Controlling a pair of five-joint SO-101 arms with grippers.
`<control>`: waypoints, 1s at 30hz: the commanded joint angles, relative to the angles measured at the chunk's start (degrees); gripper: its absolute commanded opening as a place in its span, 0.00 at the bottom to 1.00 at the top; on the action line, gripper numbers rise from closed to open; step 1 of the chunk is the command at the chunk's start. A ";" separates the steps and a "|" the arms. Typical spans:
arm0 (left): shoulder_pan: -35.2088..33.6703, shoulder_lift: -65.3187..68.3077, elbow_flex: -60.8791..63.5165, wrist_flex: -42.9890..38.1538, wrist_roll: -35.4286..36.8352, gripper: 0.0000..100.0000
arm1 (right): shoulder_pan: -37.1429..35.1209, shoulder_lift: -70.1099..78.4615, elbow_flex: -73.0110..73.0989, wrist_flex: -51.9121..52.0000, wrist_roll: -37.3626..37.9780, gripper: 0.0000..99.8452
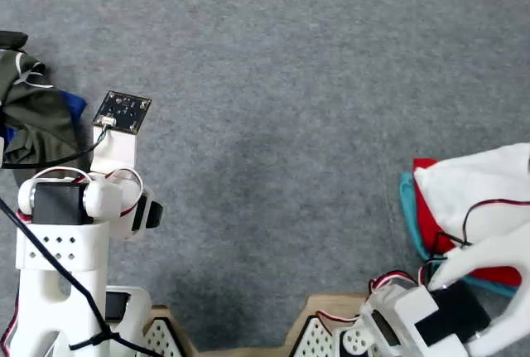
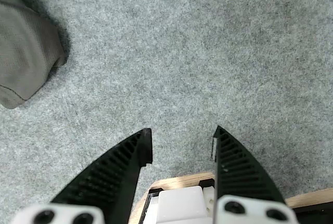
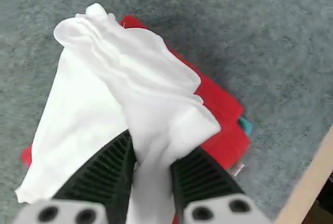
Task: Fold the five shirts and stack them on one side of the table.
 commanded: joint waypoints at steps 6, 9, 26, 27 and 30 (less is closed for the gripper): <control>-0.09 -0.92 -2.73 0.26 -0.62 0.20 | 1.71 -4.18 3.47 0.26 5.71 0.01; -0.09 -0.92 -2.73 0.26 -0.62 0.20 | 1.98 -4.44 4.00 0.62 8.53 0.02; -0.62 -0.57 -4.04 -0.26 1.05 0.20 | -11.74 -23.52 4.26 8.53 17.93 0.35; -0.62 -0.31 -5.45 -0.79 2.81 0.20 | -16.22 -23.87 4.26 8.53 17.67 0.34; -0.62 0.40 -8.53 -5.63 9.85 0.20 | -31.69 -23.34 4.44 6.24 12.66 0.21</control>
